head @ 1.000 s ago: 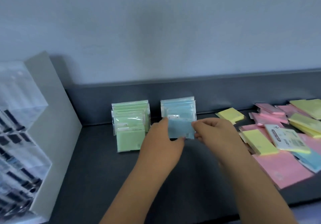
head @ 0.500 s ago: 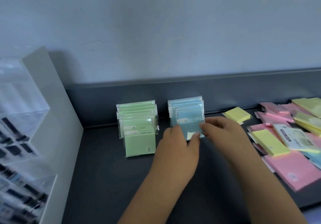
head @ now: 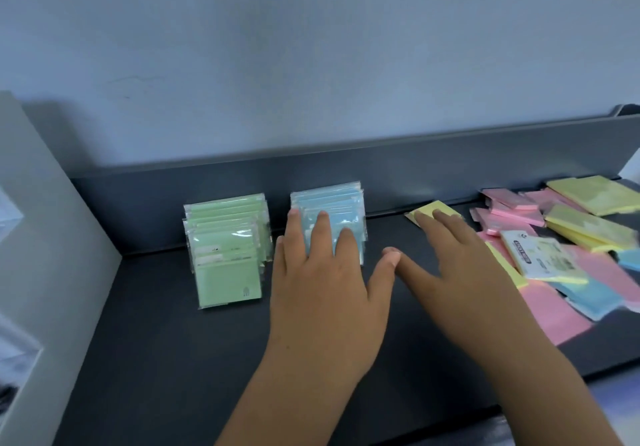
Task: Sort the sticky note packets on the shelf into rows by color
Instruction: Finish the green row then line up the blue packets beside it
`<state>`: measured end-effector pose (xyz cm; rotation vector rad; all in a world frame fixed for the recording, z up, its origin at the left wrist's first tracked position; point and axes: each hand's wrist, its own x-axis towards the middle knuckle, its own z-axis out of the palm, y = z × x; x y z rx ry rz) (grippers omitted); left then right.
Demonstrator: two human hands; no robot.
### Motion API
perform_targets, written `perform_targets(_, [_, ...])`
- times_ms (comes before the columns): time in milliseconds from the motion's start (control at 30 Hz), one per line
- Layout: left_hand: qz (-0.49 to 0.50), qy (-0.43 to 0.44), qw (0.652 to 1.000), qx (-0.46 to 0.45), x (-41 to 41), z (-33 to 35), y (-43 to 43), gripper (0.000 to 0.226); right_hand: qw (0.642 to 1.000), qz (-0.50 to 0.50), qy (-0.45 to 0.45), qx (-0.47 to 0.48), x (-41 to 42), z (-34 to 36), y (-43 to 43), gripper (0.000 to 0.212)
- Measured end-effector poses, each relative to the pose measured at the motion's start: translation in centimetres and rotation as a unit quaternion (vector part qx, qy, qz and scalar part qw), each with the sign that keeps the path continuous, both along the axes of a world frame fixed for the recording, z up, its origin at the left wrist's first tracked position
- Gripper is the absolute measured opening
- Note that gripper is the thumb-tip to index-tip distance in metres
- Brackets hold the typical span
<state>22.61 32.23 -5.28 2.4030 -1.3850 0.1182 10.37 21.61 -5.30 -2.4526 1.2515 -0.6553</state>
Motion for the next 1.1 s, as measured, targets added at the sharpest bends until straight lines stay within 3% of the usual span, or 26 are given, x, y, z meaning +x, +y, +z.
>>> perform_targets(400, [0.001,0.022,1.000,0.003,-11.2,-2.6,-9.6,0.087,0.999,0.023,0.037,-0.013,-14.1,-0.9,-8.4,0.071])
perform_targets(567, [-0.060,-0.048,0.996,0.044,-15.0,-3.1,-12.6,0.111,1.000,0.002,0.027,-0.013,-18.8,-1.6,-11.1,0.067])
perform_targets(633, [-0.059,-0.036,0.997,0.014,-16.4,-2.4,-13.1,0.102,1.000,-0.006,0.016,-0.007,-19.8,-1.4,-11.9,0.067])
perform_targets(700, [-0.044,-0.007,0.997,-0.063,-17.4,-2.1,-13.5,0.078,1.000,-0.012,0.003,-0.008,-20.6,-1.2,-12.6,0.065])
perform_targets(833, [-0.077,-0.091,0.985,-0.127,-18.2,-1.8,-14.2,0.049,0.998,-0.054,-0.019,0.001,-21.9,-0.5,-13.6,0.062])
perform_targets(933, [-0.091,0.087,0.990,-0.065,-18.5,-0.2,-15.3,0.057,0.998,-0.065,-0.020,0.014,-23.2,0.0,-14.8,0.061])
perform_targets(1100, [-0.098,0.158,0.977,-0.108,-20.9,1.1,-18.1,0.051,0.996,-0.076,-0.021,0.052,-26.5,1.0,-18.1,0.054])
